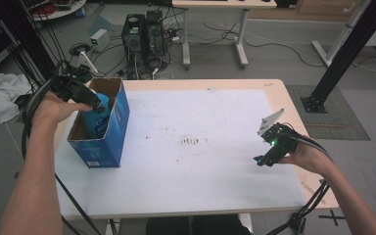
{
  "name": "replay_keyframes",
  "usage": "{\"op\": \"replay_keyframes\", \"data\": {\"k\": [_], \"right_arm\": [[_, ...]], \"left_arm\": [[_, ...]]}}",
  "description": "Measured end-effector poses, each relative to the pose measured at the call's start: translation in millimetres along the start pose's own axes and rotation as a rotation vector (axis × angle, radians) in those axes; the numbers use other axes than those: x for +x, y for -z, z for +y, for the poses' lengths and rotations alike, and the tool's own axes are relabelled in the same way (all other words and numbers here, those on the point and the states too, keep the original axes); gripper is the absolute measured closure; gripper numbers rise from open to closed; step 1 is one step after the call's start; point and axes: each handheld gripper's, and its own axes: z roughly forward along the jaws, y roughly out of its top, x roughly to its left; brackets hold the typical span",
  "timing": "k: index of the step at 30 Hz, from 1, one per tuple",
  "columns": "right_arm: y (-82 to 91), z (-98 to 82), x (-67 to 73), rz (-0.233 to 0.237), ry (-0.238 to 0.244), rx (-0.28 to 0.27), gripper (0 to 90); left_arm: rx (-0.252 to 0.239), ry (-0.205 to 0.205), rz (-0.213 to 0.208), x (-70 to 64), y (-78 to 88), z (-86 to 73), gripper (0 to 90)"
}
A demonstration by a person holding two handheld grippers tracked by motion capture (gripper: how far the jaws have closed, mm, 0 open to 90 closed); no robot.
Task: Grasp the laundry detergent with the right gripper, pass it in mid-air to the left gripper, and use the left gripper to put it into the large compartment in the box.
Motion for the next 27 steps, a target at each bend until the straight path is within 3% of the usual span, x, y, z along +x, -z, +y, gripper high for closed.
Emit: {"op": "replay_keyframes", "data": {"k": [15, 19, 27], "right_arm": [[-6.8, -0.1, 3.5, 0.005, 0.003, 0.009, 13.1], [-7.1, 0.5, 3.3, 0.006, 0.007, 0.013, 13.1], [-8.3, 0.2, 3.1, 0.003, 0.003, 0.017, 13.1]], "left_arm": [[0.023, -0.001, -0.012, 1.3, -21.1, -10.9, 38.4], [0.06, -0.018, 0.0, 0.4, -31.8, -14.1, 38.4], [0.064, -0.036, 0.001, -1.9, -34.0, -15.9, 38.3]]}}
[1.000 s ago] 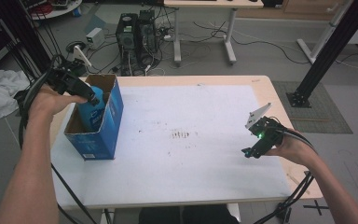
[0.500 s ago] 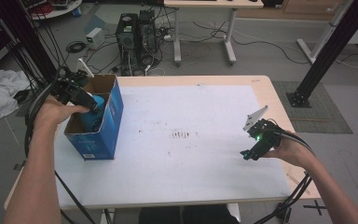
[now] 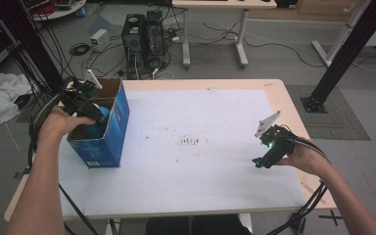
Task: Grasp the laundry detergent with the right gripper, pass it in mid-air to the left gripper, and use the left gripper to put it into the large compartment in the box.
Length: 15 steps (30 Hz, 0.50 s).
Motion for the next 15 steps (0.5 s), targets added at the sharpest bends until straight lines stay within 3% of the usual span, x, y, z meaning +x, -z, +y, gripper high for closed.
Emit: {"op": "replay_keyframes", "data": {"k": [6, 9, 15], "right_arm": [[-1.3, 0.4, 0.0, 0.003, -0.002, 0.009, 13.1], [-1.5, 1.0, 0.3, 0.004, 0.004, 0.005, 13.1], [-2.5, 0.9, 0.9, 0.003, 0.004, 0.009, 13.1]], "left_arm": [[0.028, -0.032, 0.013, -4.7, 0.1, -1.7, 38.2], [0.073, -0.059, 0.025, -9.5, 0.4, -1.1, 38.1], [0.082, -0.058, 0.024, -9.3, 0.7, -1.9, 38.0]]}}
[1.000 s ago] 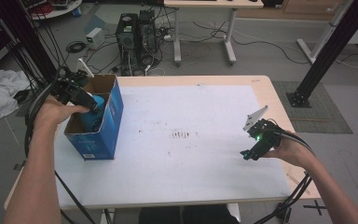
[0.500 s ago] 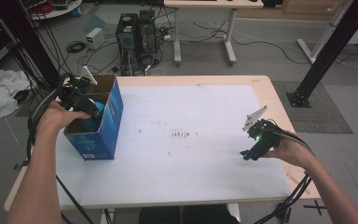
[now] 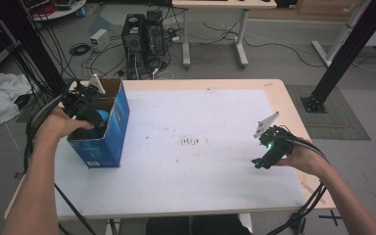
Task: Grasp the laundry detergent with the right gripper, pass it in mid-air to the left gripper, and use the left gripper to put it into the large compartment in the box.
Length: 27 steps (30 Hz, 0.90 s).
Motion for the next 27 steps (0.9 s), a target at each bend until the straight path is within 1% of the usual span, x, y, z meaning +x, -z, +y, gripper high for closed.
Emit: {"op": "replay_keyframes", "data": {"k": [4, 6, 10, 11, 18, 21, 27], "right_arm": [[0.2, 0.4, -0.2, 0.002, -0.001, 0.0, 13.1], [-0.3, 1.2, -0.2, 0.002, -0.002, 0.002, 13.1], [-0.9, 1.4, -0.7, 0.001, 0.0, 0.003, 13.1], [-0.7, 1.4, -0.6, 0.0, -0.002, 0.002, 13.1], [-1.7, 1.5, -0.2, 0.001, -0.002, 0.002, 13.1], [-3.0, 0.9, 0.1, 0.005, 0.0, 0.005, 13.1], [-2.4, 0.7, 0.3, 0.005, -0.003, 0.005, 13.1]], "left_arm": [[0.005, 0.001, 0.001, -0.1, -0.1, 1.1, 37.8], [0.006, 0.008, 0.002, -0.6, -0.7, 2.6, 37.6], [0.009, 0.001, 0.015, -2.0, -1.2, 2.7, 37.1], [0.013, -0.008, 0.019, -2.0, -1.1, 2.9, 36.8], [0.011, -0.013, 0.023, -2.0, -1.2, 2.5, 35.9], [0.011, -0.008, 0.023, -2.1, -1.5, 2.8, 35.3], [0.015, -0.016, 0.028, -3.3, -1.5, 3.8, 35.3]]}}
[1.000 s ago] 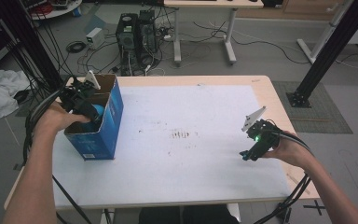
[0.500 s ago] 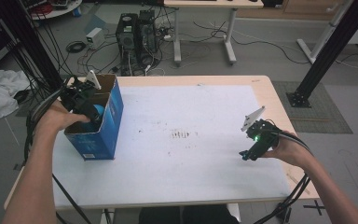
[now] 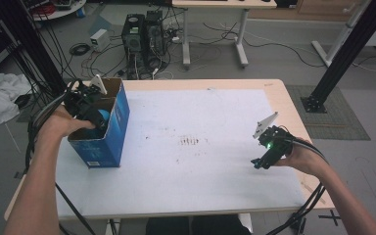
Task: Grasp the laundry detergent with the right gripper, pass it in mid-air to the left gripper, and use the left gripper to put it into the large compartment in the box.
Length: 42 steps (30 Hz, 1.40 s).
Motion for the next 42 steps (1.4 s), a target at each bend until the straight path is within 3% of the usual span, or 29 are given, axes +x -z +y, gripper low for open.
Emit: {"op": "replay_keyframes", "data": {"k": [21, 28, 35, 38, 42], "right_arm": [[-1.1, 0.8, 0.7, -0.001, 0.0, 0.003, 13.1], [-0.5, 0.0, 0.7, -0.002, -0.003, 0.008, 13.1], [1.5, -1.1, 0.5, -0.006, -0.007, 0.006, 13.0], [1.8, -1.0, 0.6, -0.007, -0.007, 0.005, 13.1], [4.1, 0.1, 0.4, -0.011, -0.003, 0.003, 13.1]], "left_arm": [[0.023, -0.068, 0.049, -2.5, 4.0, 5.1, 29.4], [0.019, -0.089, 0.06, -3.1, 13.5, 9.0, 29.1], [0.007, -0.1, 0.081, -3.9, 33.9, 12.3, 29.1], [0.007, -0.1, 0.081, -3.9, 33.9, 12.3, 29.1], [-0.038, -0.09, 0.072, -3.4, 52.1, 13.2, 29.1]]}}
